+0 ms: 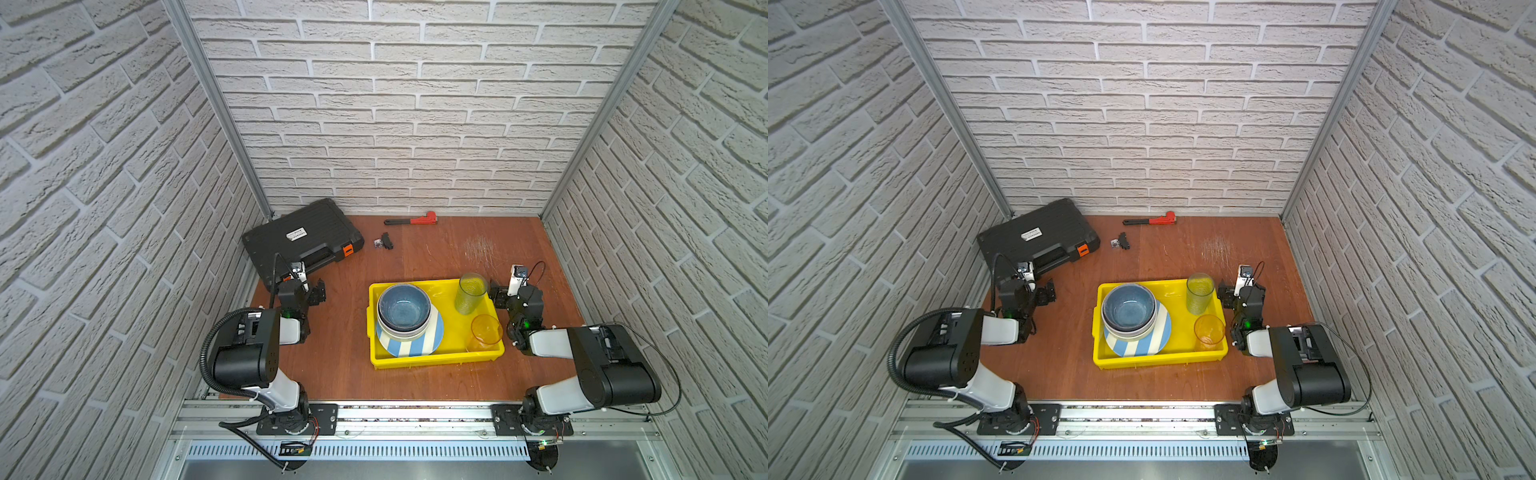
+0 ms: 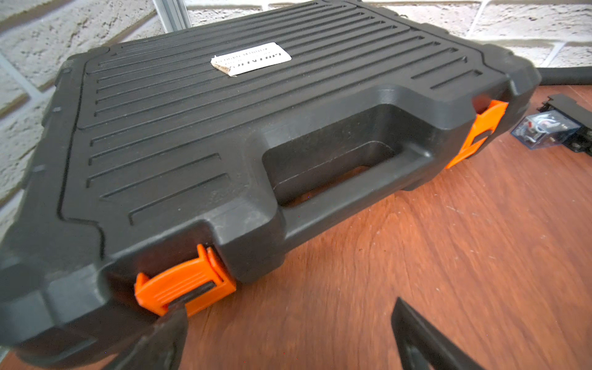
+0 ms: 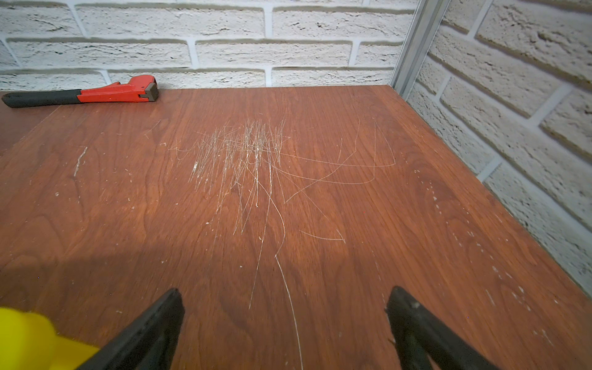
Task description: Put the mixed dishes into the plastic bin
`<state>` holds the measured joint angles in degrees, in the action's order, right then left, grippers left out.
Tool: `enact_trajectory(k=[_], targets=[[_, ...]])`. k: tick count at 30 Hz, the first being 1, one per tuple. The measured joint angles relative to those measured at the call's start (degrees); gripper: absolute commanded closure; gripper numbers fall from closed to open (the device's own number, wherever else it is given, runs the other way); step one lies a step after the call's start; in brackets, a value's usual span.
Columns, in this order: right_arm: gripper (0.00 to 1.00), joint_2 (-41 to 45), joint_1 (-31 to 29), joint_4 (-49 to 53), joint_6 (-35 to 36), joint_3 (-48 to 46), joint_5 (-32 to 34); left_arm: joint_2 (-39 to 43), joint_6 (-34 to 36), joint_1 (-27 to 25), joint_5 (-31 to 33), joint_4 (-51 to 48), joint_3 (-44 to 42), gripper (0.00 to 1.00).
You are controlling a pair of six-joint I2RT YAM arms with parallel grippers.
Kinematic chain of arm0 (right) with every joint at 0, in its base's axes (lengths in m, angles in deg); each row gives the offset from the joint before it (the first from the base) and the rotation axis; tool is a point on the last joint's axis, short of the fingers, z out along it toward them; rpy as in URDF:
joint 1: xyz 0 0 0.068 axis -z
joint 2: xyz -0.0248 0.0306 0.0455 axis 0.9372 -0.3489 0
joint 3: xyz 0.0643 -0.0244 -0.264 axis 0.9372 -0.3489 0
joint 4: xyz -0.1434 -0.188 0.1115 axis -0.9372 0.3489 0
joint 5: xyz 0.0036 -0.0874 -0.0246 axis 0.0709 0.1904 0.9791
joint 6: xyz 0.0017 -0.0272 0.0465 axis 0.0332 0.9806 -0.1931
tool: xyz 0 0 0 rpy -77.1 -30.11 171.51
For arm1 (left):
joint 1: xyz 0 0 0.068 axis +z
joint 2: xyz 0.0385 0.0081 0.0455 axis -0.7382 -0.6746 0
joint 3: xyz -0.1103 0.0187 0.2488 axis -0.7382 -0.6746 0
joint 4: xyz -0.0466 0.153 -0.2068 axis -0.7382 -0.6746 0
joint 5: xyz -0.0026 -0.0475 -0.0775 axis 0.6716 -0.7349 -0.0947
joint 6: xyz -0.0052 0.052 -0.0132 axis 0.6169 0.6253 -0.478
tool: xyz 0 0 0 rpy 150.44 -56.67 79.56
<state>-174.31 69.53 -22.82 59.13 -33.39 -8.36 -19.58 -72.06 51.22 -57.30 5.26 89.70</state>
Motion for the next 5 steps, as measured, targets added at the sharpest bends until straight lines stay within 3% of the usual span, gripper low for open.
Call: enact_trajectory(k=[5], targets=[[0.0, 0.02, 0.0, 0.04, 0.0, 0.0, 0.0, 0.0, -0.02, 0.02, 0.0, 0.0, 0.0, 0.02]])
